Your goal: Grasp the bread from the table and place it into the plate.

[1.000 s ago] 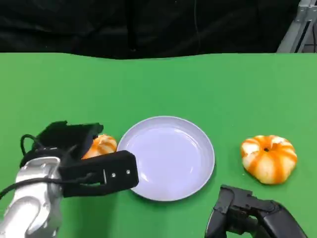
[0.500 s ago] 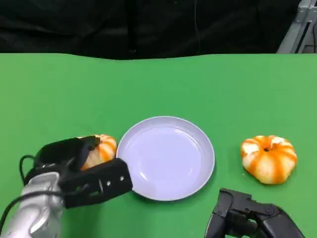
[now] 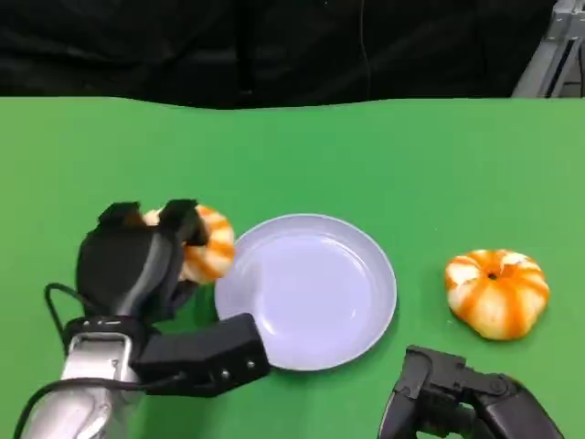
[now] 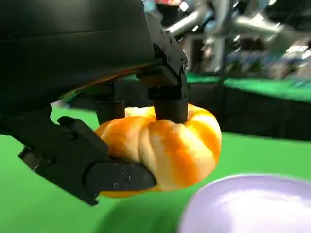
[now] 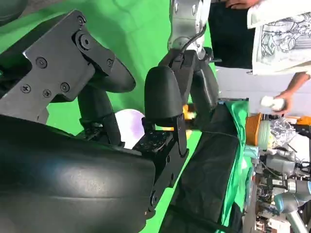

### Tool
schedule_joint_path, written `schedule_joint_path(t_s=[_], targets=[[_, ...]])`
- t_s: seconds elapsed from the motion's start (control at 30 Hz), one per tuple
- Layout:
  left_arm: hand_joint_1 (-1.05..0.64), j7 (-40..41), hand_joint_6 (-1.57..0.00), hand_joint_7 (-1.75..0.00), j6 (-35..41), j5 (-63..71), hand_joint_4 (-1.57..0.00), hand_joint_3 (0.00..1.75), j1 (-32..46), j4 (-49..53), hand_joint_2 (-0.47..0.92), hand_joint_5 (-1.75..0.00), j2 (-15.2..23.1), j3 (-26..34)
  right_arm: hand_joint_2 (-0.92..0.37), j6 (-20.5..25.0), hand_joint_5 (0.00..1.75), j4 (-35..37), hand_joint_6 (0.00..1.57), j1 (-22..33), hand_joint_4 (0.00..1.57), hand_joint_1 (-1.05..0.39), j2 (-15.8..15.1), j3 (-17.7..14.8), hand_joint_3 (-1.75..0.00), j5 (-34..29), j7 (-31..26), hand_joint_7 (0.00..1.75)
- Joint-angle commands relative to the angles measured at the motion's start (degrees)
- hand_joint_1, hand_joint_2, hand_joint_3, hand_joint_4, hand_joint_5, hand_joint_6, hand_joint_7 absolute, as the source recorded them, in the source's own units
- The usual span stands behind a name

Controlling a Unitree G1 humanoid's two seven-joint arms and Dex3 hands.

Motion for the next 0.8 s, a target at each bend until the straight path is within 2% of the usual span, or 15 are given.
schedule_joint_path(t_s=[0.03, 0.1, 0.23, 0.37, 0.5, 0.57, 0.6, 0.63, 0.67, 0.7, 0.73, 0.8], targets=[[-0.21, -0.27, -0.74, -1.75, -3.85, 0.47, -0.97, 0.99, -1.69, -5.74, 0.46, -1.75, -0.43, -1.68, -0.33, -0.49, 1.66, -0.03, 0.69, -0.09, 0.70, -0.07, -0.43, -0.33, -1.34, 0.03, -0.08, 1.47], [-0.20, -1.50, -0.75, -1.75, -5.79, -0.42, -0.98, 1.14, -1.68, -7.06, 0.41, -1.75, -0.54, -1.89, -0.33, -0.51, 1.66, -0.07, 0.69, -0.11, 0.69, -0.07, -0.43, -0.23, -1.34, -0.17, -0.17, 1.47], [-0.21, -4.94, -0.77, -1.75, -8.17, -2.36, -0.98, 1.29, -1.37, -9.86, 0.35, -1.75, -1.94, -2.53, -0.33, -0.32, 1.66, -0.45, 0.69, 0.08, 0.70, -0.07, -0.50, 0.09, -1.34, -0.46, -0.24, 1.46], [-0.18, -8.32, -0.77, -1.75, -8.61, -3.04, -0.97, 1.35, -1.88, -9.75, 0.29, -1.75, -3.42, -3.35, -0.33, 0.18, 1.65, -1.08, 0.69, 0.39, 0.69, -0.07, -0.58, 0.26, -1.34, -0.96, -0.40, 1.46], [-0.19, -12.84, -0.76, -1.75, -6.57, -3.12, -0.94, 1.31, -2.80, -8.79, 0.32, -1.75, -4.83, -4.22, -0.33, 0.40, 1.65, -1.27, 0.69, 0.53, 0.69, -0.07, -0.47, 0.32, -1.35, -0.87, -0.30, 1.46], [-0.19, -17.01, -0.76, -1.46, -4.30, -4.03, -0.87, 1.14, -2.77, -9.44, 0.34, -1.72, -5.49, -4.16, -0.33, 0.43, 1.65, -1.36, 0.69, 0.69, 0.69, -0.07, -0.43, 0.43, -1.35, -0.81, -0.31, 1.45], [-0.21, -19.84, -0.78, -1.11, -2.81, -4.77, -0.80, 0.90, -2.60, -10.34, 0.46, -1.66, -5.76, -4.07, -0.33, 0.45, 1.65, -1.44, 0.69, 0.80, 0.69, -0.07, -0.42, 0.49, -1.35, -0.79, -0.31, 1.45], [-0.24, -22.20, -0.80, -0.83, -1.78, -5.31, -0.75, 0.68, -2.46, -11.19, 0.58, -1.53, -5.79, -4.05, -0.33, 0.48, 1.65, -1.50, 0.69, 0.86, 0.69, -0.07, -0.42, 0.51, -1.35, -0.77, -0.30, 1.45], [-0.26, -23.87, -0.80, -0.53, -1.04, -5.61, -0.70, 0.44, -2.34, -11.88, 0.72, -1.32, -5.77, -4.01, -0.33, 0.52, 1.65, -1.55, 0.70, 0.87, 0.69, -0.07, -0.40, 0.57, -1.35, -0.79, -0.31, 1.45], [-0.26, -27.44, -0.83, -0.39, -0.25, -5.92, -0.69, 0.31, -2.50, -12.75, 0.79, -1.24, -5.05, -4.41, -0.33, 0.52, 1.65, -1.55, 0.70, 0.84, 0.69, -0.07, -0.38, 0.58, -1.35, -0.86, -0.33, 1.45], [-0.32, -30.02, -0.64, -0.21, 0.31, -6.10, -0.45, 0.22, -2.62, -13.39, 0.86, -0.97, -4.54, -4.68, -0.33, 0.51, 1.65, -1.54, 0.70, 0.80, 0.69, -0.07, -0.37, 0.58, -1.35, -0.90, -0.34, 1.45], [-0.35, -34.78, -0.55, -0.10, 1.96, -6.02, -0.35, 0.17, -2.75, -14.50, 0.91, -0.79, -3.84, -5.17, -0.33, 0.67, 1.65, -1.63, 0.70, 0.80, 0.69, -0.07, -0.39, 0.55, -1.35, -0.90, -0.34, 1.45]])
